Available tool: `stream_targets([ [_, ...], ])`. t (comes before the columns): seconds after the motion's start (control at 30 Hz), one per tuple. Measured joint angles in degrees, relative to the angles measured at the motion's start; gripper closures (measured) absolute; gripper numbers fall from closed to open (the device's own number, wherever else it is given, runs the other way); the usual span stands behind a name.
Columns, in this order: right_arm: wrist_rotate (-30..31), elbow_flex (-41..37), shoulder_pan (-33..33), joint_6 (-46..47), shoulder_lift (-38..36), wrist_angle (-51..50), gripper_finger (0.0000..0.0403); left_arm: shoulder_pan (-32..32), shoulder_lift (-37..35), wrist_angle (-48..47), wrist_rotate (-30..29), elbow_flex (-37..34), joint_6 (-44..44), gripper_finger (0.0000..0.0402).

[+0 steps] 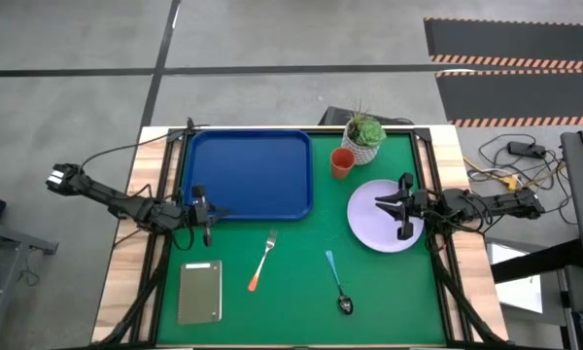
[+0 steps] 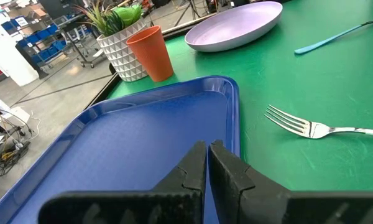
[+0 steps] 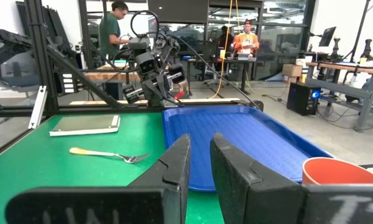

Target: Pick and place plate/cup/fork/spoon on tray

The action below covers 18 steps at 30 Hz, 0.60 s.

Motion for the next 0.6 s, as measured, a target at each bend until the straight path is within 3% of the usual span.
stream_targets([
  [0.6,0.0,0.0,0.0,0.0,0.0,0.0,0.0351,0.0,0.0,0.0,0.0,0.0,0.0,0.0402],
])
